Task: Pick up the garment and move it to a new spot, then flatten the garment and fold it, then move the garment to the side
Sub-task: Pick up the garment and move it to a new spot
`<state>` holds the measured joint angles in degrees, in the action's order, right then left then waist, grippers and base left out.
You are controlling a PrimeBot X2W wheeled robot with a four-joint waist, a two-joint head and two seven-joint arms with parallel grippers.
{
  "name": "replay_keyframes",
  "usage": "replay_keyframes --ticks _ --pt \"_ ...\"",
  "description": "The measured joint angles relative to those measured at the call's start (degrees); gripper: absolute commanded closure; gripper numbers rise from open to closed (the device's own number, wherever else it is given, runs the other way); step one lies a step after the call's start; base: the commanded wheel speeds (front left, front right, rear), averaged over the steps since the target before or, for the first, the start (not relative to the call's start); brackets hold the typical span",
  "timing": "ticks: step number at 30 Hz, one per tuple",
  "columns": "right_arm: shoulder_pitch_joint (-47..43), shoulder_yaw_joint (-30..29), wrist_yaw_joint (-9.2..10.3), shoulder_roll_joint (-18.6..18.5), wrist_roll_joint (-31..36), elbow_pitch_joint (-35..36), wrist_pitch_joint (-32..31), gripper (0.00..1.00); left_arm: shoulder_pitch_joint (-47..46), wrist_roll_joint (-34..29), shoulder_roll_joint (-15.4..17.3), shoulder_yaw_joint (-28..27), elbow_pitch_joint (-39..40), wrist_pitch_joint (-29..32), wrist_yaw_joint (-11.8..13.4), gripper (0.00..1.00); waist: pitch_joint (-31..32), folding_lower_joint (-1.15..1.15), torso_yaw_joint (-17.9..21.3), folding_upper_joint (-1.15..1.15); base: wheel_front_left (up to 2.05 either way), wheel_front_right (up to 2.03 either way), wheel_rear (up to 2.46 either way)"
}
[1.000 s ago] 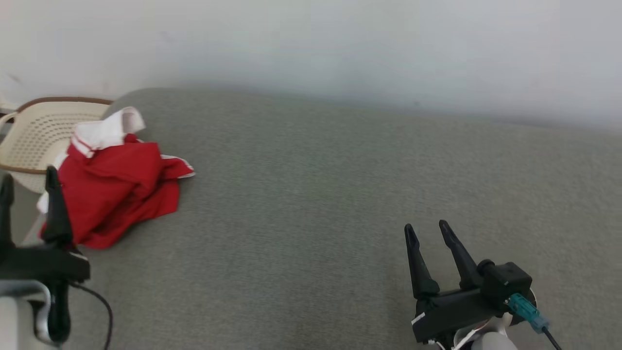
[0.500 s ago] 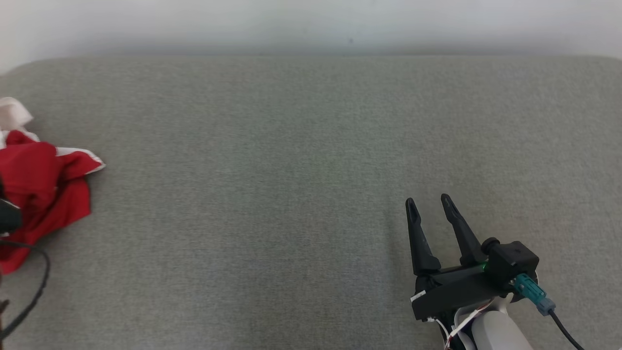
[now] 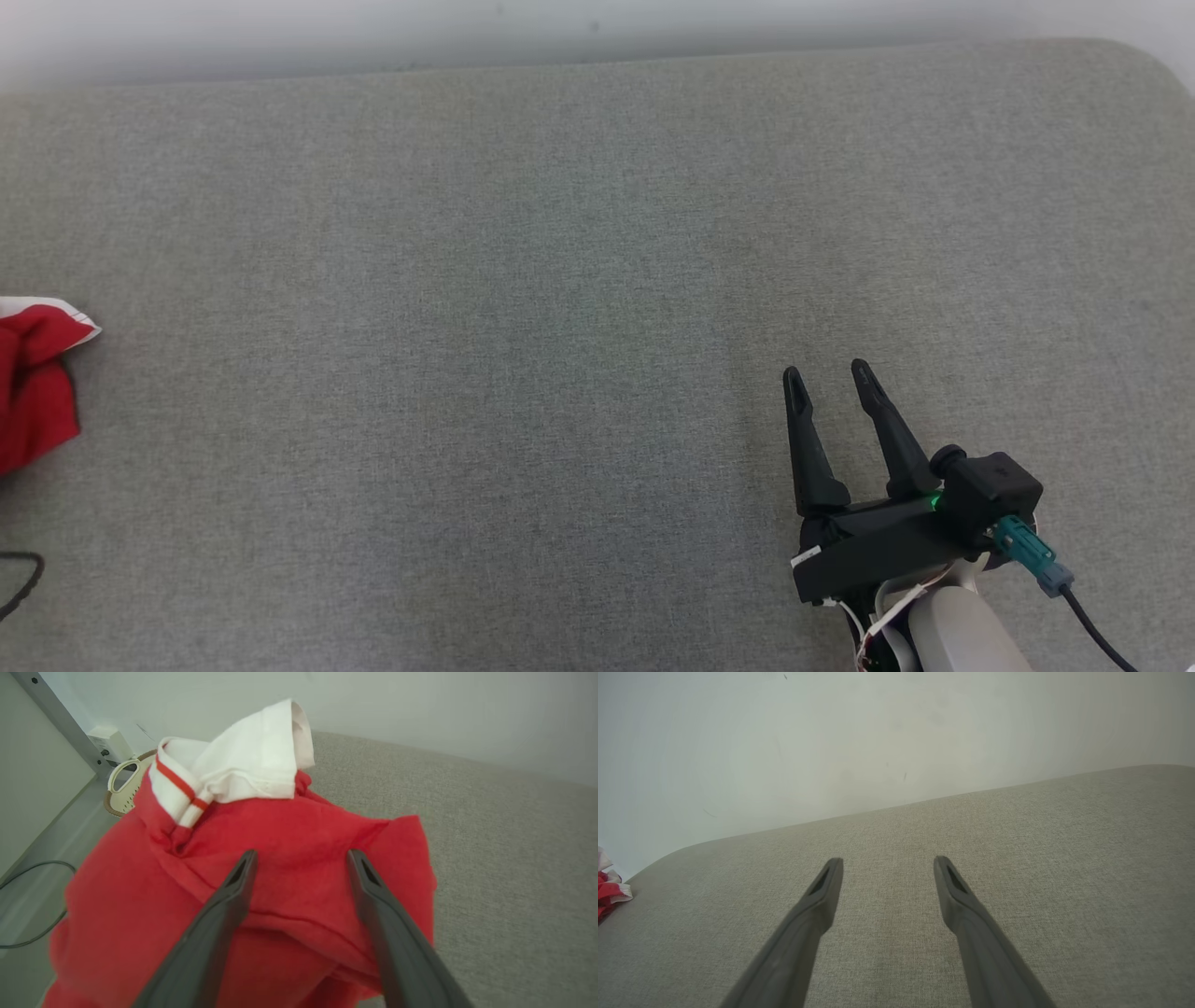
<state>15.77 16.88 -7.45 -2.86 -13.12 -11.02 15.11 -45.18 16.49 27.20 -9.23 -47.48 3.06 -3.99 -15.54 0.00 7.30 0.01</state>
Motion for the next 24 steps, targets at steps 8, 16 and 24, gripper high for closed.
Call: replay_keyframes --ticks 8,16,24 --pt "0.03 0.05 0.0 0.0 0.32 -0.26 0.0 0.0 -1.81 -1.51 1.63 2.29 -7.12 5.47 0.92 0.7 -0.05 0.0 1.0 0.0 0.0 0.0 0.0" --pt "0.02 -0.38 0.0 0.0 0.54 -0.7 0.0 0.0 -2.27 -2.44 2.4 3.8 -9.66 2.4 1.55 1.0 0.82 0.0 1.34 0.0 0.0 0.0 0.0" --pt "-1.0 -1.51 0.0 0.0 0.81 -0.67 0.0 0.0 -4.88 -3.93 2.41 6.01 -5.65 -5.66 0.54 1.0 2.31 -0.01 -0.01 0.0 0.0 0.0 0.0"
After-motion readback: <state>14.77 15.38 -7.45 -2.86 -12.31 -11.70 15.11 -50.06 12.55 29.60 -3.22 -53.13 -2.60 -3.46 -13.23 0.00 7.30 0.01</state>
